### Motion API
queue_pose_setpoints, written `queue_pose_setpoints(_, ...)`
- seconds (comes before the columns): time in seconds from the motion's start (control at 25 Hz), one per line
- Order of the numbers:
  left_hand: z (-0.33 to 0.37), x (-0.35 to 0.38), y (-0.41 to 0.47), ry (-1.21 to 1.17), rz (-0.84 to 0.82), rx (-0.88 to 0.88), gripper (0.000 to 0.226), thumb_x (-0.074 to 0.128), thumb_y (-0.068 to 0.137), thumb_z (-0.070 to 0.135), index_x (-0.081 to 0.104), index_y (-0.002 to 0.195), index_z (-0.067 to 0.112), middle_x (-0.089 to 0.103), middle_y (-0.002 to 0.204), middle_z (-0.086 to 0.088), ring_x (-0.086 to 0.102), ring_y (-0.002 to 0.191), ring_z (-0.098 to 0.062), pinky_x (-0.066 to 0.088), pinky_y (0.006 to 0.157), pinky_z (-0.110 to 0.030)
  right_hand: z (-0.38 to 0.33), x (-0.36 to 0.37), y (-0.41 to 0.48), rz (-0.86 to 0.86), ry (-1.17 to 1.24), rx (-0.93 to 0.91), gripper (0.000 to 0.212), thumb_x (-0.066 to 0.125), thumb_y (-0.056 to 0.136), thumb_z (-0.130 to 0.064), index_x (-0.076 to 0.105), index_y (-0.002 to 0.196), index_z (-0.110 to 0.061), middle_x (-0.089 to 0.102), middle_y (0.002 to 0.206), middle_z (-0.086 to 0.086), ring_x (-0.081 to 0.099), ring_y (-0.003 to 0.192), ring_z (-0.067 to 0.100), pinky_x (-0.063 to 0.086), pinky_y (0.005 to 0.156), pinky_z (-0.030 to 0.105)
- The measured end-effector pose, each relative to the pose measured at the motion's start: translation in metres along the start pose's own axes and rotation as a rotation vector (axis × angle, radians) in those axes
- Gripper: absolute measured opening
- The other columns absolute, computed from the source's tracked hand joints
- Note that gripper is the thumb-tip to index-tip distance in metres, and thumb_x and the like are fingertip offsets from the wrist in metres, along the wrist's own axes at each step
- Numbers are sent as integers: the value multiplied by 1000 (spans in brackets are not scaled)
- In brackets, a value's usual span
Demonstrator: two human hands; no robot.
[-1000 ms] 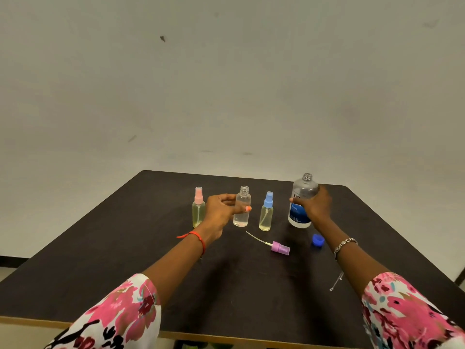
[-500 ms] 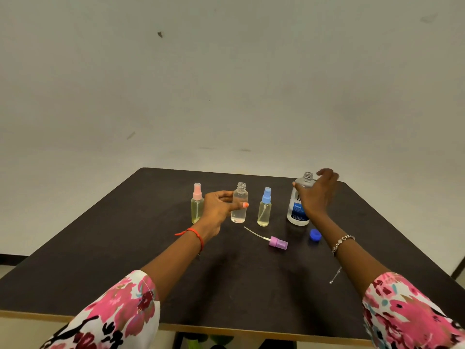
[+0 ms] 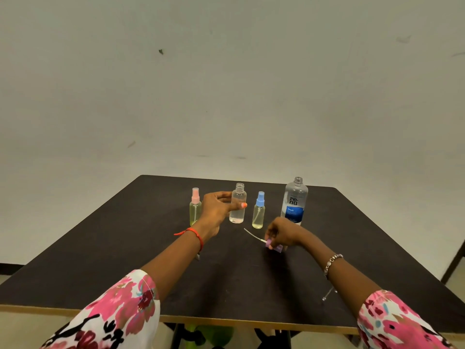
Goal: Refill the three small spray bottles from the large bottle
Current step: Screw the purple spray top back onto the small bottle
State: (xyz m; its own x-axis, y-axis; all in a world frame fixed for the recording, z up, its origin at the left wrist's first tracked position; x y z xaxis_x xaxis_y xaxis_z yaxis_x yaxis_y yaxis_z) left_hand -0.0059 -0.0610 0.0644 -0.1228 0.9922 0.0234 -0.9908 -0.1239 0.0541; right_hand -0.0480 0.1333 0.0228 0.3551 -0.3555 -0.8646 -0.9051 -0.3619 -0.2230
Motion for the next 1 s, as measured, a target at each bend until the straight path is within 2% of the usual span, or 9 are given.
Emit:
queue_pose_setpoints(0.08,1,-1,-2,5,2,-3,49,76,67,2,60,113,3,65,115,-14,61,106,-24,50,95,-39,1,-6,-6,33,63,7,24,59,85,-8,59,109,-4,62,105,13,60,82,15,51,64,20)
queue_pose_setpoints(0.12,1,-1,-3,5,1,0,49,77,67,2,60,112,3,65,115,-14,61,107,-26,49,96,-40,-1,-12,-9,85,123,2,24,58,86,-9,59,109,-4,61,104,12,57,77,13,50,62,20)
queue_pose_setpoints(0.28,3,0,-6,11,-2,4,50,79,65,3,61,111,3,66,113,-14,62,107,-27,49,97,-43,-20,-62,-25,439,451,-58,21,46,90,-4,66,96,-6,58,82,10,49,65,16,44,57,23)
queue_pose_setpoints(0.4,6,4,-7,32,0,3,52,80,64,6,61,112,5,66,114,-13,62,108,-26,48,99,-44,-49,-102,-43,560,506,-187,22,47,89,-6,68,93,-11,61,78,5,43,56,9,41,53,17)
queue_pose_setpoints(0.48,8,7,-8,47,8,6,51,79,65,7,61,113,6,66,115,-12,61,108,-26,48,99,-44,-67,-118,-52,567,456,-269,22,47,89,-6,69,94,-9,61,77,3,43,58,8,38,53,16)
queue_pose_setpoints(0.6,10,10,-12,50,3,15,50,79,66,6,62,113,6,66,116,-12,61,108,-25,48,99,-44,-83,-129,-58,519,309,-286,24,46,90,-6,68,95,-2,59,74,-2,46,62,5,35,56,16)
queue_pose_setpoints(0.84,13,9,-16,64,2,20,48,77,67,5,61,113,6,65,117,-12,60,111,-26,47,100,-44,-95,-136,-60,448,169,-322,24,46,89,-6,69,93,-1,61,83,8,49,70,8,37,63,20)
queue_pose_setpoints(1.0,15,10,-20,88,-14,27,46,77,68,6,62,112,6,65,118,-12,59,112,-26,46,100,-45,-109,-134,-58,359,-49,-341,23,48,89,-9,68,98,-2,62,89,7,53,71,5,36,61,14)
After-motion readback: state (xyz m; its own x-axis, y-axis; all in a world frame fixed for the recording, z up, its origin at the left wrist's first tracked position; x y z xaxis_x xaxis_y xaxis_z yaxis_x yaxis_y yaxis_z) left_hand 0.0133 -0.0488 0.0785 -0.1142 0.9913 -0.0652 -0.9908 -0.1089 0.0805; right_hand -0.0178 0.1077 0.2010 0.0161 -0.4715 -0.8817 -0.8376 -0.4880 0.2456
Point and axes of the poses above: each hand's wrist, its own y-axis towards the middle knuckle, its own x-axis out of the palm, z = x × y, the point moved 1 cm from there along y, towards the middle knuckle
